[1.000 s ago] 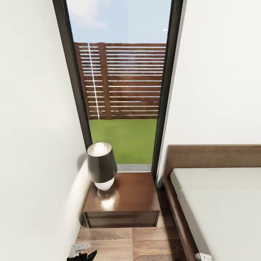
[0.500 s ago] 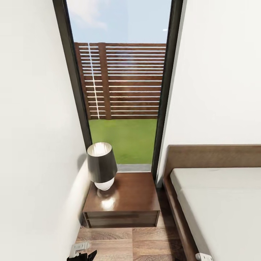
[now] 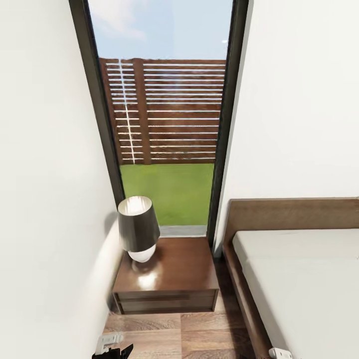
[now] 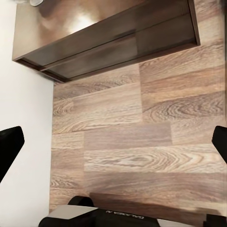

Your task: In the bedroom, move the book from the bed onto either nightstand, and place the two sandals side by side next to the bed.

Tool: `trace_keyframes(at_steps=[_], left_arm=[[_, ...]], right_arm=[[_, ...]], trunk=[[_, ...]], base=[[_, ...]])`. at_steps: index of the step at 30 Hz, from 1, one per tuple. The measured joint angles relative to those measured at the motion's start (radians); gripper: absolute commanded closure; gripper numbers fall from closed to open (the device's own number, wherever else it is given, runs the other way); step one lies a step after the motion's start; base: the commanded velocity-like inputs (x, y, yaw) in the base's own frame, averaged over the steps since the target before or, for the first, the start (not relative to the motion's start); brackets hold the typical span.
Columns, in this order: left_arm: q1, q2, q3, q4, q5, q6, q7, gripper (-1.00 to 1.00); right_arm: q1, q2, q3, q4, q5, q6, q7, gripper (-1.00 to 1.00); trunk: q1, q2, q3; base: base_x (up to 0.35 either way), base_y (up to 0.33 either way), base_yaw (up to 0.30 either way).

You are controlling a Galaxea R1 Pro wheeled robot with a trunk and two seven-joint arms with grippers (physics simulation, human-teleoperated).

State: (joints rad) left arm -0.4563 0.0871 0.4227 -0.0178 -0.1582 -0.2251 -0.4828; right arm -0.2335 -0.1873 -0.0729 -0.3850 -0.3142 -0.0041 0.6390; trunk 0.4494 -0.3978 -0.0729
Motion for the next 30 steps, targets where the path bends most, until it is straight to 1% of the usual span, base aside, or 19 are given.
trace_keyframes(at_steps=[30], left_arm=[[0.0,0.0,0.0,0.0,0.0,0.0,0.0,-1.0]], right_arm=[[0.0,0.0,0.0,0.001,0.001,0.0,-0.005,-1.0]], trunk=[[0.0,0.0,0.0]], base=[[0.0,0.0,-0.294]])
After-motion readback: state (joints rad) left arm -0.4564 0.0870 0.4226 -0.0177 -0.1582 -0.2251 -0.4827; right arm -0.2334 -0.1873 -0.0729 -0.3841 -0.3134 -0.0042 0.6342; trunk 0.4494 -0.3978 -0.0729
